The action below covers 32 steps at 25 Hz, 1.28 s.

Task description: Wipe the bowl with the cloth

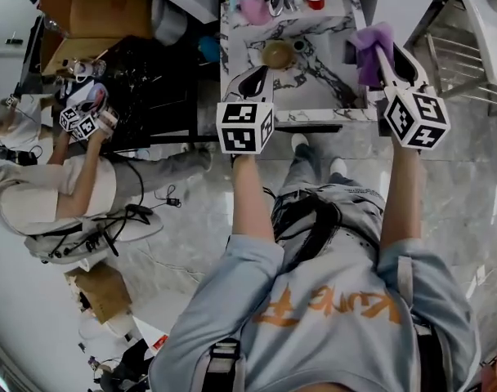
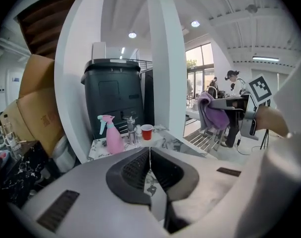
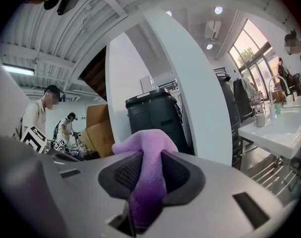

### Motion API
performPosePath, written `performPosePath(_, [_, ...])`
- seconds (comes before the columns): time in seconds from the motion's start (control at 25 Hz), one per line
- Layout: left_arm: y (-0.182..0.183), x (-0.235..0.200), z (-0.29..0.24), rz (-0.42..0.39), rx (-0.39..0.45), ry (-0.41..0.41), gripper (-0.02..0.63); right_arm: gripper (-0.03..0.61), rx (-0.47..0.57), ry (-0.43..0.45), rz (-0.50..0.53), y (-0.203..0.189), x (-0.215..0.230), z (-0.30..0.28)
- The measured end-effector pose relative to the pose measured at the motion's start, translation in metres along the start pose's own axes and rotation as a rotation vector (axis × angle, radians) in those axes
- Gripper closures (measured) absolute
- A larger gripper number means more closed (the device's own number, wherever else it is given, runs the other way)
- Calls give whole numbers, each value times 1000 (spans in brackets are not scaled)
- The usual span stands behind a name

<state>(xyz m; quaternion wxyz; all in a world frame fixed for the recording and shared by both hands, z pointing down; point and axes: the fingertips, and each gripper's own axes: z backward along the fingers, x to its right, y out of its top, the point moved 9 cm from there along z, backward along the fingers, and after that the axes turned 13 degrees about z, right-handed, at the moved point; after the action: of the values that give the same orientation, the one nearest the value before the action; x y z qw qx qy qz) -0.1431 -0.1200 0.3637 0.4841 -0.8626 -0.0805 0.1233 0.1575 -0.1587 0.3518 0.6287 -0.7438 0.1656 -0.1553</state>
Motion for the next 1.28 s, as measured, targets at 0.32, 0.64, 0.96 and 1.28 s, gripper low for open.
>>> performPosePath(0.32, [-8,-19,-63,-88,-176,-80,591,462,-70,-80,-33,-15,11,-26])
performPosePath(0.64, [-27,-36,-132,-173,-309,-158,591,462,-91,-179,-19,-32,4,-45])
performPosePath(0.96, [-52,-53,-175,-178,-421,-211,590,462,-134,-226,-7,-37,-4,-56])
performPosePath(1.28, [-81,-61,-204,-256,-542,-227,584,462,-178,-216,-4,-44,-18,-72])
